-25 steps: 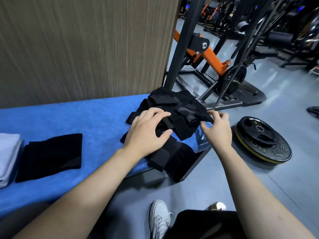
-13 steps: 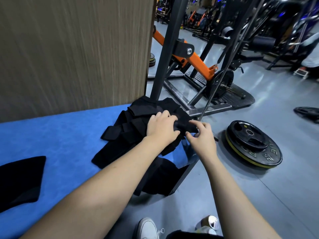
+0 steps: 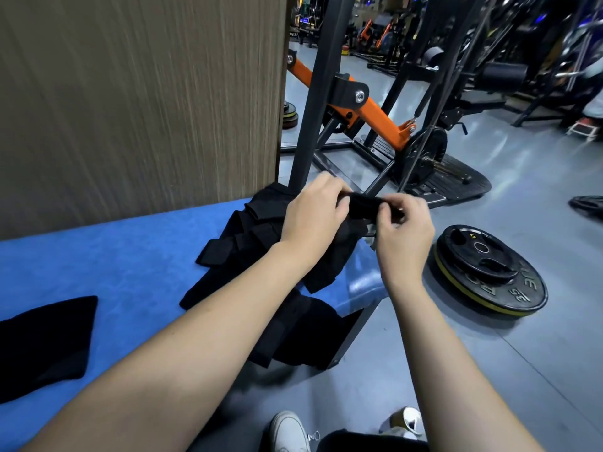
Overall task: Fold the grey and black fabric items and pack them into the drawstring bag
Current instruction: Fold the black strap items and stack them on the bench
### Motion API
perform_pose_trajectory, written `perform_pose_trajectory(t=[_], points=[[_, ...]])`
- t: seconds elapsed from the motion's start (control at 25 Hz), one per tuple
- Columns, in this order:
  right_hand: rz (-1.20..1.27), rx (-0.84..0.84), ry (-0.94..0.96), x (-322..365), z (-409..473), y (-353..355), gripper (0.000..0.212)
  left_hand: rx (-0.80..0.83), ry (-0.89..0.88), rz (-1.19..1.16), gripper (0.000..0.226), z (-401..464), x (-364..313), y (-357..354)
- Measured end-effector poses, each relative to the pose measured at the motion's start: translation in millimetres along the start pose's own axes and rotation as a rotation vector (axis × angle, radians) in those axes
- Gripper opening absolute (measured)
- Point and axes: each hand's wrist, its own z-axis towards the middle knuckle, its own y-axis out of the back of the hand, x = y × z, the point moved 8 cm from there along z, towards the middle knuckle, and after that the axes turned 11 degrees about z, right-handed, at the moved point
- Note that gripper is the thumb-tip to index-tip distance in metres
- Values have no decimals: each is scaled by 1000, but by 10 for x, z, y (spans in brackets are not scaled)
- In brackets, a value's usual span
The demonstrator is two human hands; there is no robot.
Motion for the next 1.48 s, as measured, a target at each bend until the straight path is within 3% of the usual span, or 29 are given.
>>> perform_pose_trajectory(t=[0.16, 0.28, 0.44, 0.84, 1.0, 1.12, 1.28, 1.48], points=[[180, -105, 140, 679, -3, 147, 12, -257, -66, 23, 15, -34, -209, 681], [288, -133, 207, 1067, -52, 126, 12, -341, -67, 119, 26, -153, -246, 1102], [400, -90, 220, 1360, -219, -92, 11, -278, -6, 243, 45, -421, 124, 1434], [508, 370, -10, 1339, -796, -1103, 14, -232, -9, 401, 35, -1386, 1463, 2380], [497, 553, -20, 1351, -1104, -1463, 15, -201, 140, 414, 22, -1827, 1928, 2685], [460, 658, 16, 1391, -1322, -1679, 15, -217, 254, 368, 16, -2135, 2178, 2842], [469, 738, 29, 1490, -1540, -1867, 15, -136, 372, -94, 26, -2328, 2447, 2857], [400, 804, 143, 1596, -1655, -1933, 16, -57, 277, -5, 14, -2496, 2571, 2927]])
